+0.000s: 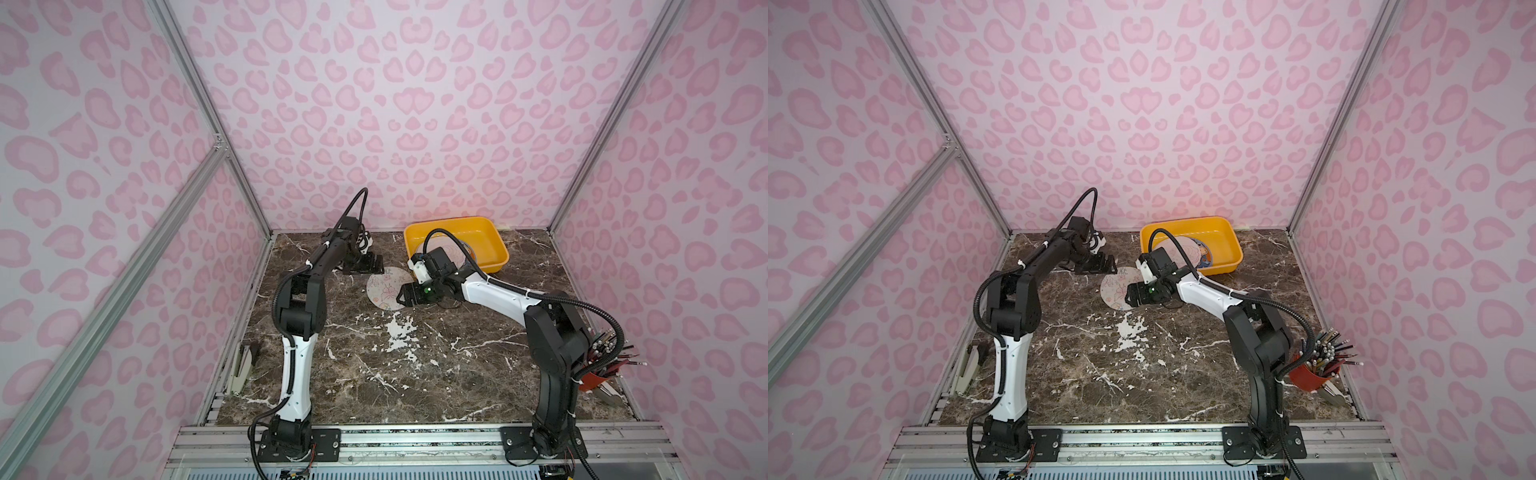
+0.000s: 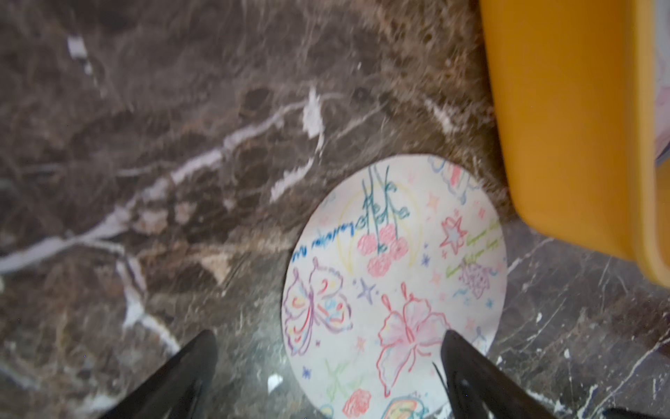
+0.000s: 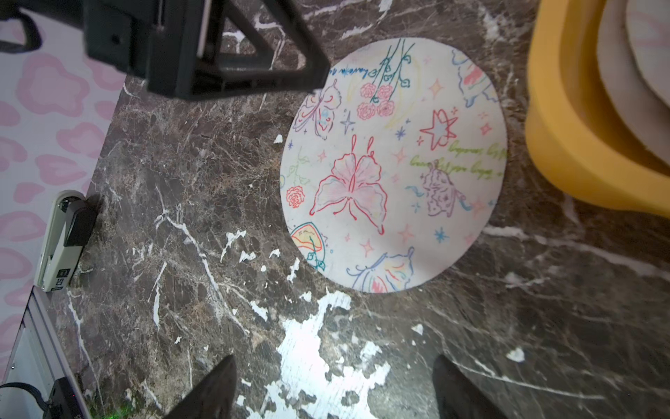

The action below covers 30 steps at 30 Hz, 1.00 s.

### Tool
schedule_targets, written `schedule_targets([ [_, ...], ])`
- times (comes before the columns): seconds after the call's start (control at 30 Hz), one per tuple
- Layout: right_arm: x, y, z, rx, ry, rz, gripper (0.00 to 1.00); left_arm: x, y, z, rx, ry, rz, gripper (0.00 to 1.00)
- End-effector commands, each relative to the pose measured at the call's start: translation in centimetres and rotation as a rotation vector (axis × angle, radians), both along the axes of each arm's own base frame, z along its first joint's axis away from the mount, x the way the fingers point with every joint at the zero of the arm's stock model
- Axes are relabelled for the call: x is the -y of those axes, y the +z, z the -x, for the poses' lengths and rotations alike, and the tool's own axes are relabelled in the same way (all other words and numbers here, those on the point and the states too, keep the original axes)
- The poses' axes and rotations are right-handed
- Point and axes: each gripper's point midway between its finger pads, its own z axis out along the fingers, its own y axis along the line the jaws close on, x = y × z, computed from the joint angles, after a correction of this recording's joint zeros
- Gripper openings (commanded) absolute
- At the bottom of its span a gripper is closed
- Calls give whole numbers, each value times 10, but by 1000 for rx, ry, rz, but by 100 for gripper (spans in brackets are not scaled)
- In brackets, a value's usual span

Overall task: Put the coasters into the storage box
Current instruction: Move the coaster to the center of the board.

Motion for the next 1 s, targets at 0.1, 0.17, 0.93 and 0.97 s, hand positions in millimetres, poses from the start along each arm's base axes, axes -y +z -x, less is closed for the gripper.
schedule_targets([
  [0.1,4,1,1,13,-31,0,86,16,-18,-13,-2,-34,15,99],
  [0.17,7,4,2,19,-38,-2,86,20,-24,-13,-8,-43,15,99],
  [0.93,42,-4,17,4,-88,30,86,47,-60,95,-292,-178,-19,95],
  [0.97,43,-5,17,3,-91,31,86,47,-60,102,-299,-179,-20,95],
])
